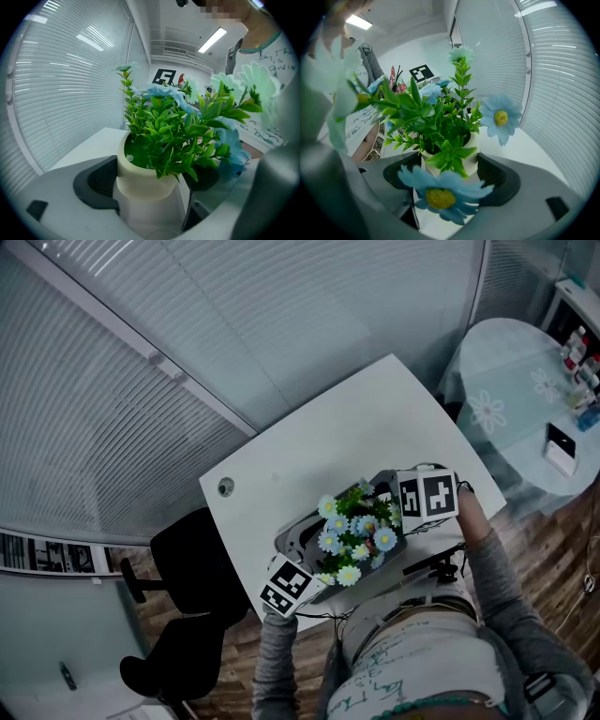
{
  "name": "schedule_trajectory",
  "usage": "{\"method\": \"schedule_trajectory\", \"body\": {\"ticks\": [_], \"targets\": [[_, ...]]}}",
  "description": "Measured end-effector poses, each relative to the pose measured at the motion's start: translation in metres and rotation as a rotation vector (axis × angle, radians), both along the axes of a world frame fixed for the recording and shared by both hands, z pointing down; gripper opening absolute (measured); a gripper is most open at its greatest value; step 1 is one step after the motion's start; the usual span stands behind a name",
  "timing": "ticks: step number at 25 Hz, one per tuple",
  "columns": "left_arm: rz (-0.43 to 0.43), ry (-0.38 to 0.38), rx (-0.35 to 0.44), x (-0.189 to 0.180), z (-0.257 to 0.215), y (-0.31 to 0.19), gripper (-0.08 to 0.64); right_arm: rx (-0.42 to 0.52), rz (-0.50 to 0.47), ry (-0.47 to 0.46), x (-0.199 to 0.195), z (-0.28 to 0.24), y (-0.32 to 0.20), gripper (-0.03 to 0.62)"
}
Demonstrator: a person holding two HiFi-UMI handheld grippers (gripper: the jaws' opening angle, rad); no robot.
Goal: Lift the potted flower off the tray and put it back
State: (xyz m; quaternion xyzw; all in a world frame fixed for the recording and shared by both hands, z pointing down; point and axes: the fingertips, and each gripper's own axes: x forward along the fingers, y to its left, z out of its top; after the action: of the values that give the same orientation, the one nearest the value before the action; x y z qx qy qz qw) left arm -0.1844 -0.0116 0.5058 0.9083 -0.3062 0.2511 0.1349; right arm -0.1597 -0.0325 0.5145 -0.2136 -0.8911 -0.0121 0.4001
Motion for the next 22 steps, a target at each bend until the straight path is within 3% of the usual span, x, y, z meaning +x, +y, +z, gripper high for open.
{"method": "schedule_trajectory", "body": {"ticks": [22], "targets": [[-0.005, -0.017, -0.023, -0.005, 0.045, 0.000, 0.428, -0.005, -0.005, 0.046, -0.004, 0.044, 0.003, 0.362]]}}
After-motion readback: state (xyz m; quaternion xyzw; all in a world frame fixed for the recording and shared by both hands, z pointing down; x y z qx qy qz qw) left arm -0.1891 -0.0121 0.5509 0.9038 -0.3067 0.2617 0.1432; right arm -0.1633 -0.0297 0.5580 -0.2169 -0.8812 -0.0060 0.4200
